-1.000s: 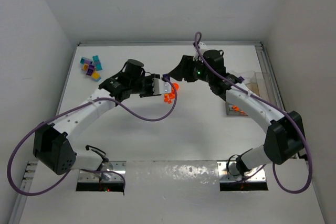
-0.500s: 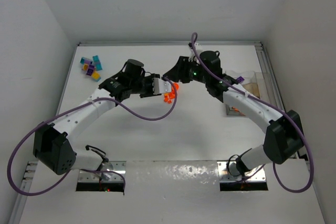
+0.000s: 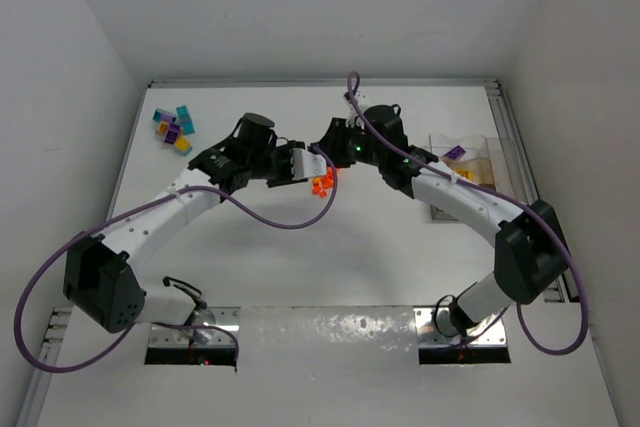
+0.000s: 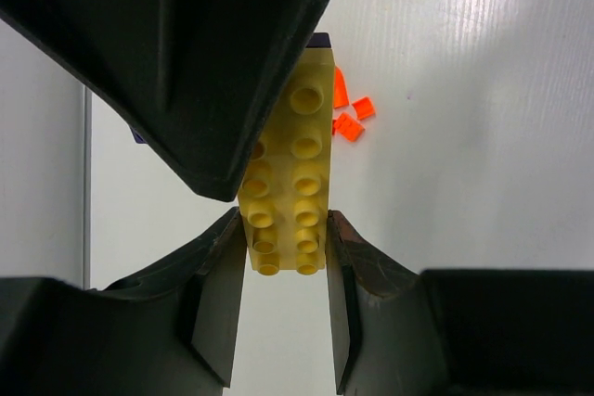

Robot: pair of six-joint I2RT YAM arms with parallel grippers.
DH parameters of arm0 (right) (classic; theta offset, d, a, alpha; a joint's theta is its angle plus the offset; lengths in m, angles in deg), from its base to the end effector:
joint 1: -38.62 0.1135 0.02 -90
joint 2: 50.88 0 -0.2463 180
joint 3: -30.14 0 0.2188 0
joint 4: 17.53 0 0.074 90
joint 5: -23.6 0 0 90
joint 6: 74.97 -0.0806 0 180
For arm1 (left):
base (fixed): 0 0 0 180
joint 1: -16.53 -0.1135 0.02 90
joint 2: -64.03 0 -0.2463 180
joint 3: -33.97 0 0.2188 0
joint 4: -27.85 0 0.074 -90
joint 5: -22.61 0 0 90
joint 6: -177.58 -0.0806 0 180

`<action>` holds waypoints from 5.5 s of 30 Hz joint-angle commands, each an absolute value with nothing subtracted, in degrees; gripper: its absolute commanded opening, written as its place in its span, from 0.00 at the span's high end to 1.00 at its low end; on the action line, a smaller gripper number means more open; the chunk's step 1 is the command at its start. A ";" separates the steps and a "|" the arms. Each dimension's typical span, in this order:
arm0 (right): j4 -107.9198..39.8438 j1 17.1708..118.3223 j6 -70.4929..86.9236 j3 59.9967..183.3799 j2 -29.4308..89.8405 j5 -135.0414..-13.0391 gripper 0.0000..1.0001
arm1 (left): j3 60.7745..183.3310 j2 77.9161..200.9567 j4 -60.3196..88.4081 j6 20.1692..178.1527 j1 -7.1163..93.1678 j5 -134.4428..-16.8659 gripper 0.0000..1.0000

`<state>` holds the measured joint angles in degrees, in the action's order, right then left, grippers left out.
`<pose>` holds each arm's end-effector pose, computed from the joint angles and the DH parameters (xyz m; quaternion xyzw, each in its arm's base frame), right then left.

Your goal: Sort the legos into containers by color

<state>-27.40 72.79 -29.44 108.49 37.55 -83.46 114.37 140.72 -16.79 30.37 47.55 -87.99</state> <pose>0.2934 0.2277 0.2699 -0.0121 0.8142 0.4536 0.3621 0.2378 -0.1761 0.2694 0.6763 0.5909 -0.0659 0.4348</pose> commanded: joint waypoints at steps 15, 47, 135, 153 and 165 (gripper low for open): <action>-28.60 71.05 -27.52 115.91 39.39 -81.35 0.48 | 113.78 137.59 -18.90 27.29 47.20 -89.81 1.00; -39.15 67.64 -22.24 113.12 37.37 -71.35 1.00 | 116.58 136.98 -10.65 37.56 47.20 -83.57 1.00; -10.96 66.04 -18.98 106.44 36.05 -107.00 0.43 | 108.24 131.97 -7.22 61.74 46.32 -83.39 1.00; -6.56 70.52 -21.88 106.35 38.16 -104.20 0.61 | 109.82 133.11 -7.04 61.04 46.41 -83.39 1.00; -11.82 66.76 -23.90 106.09 37.98 -96.20 1.00 | 108.42 131.89 -4.76 64.55 46.41 -78.65 0.00</action>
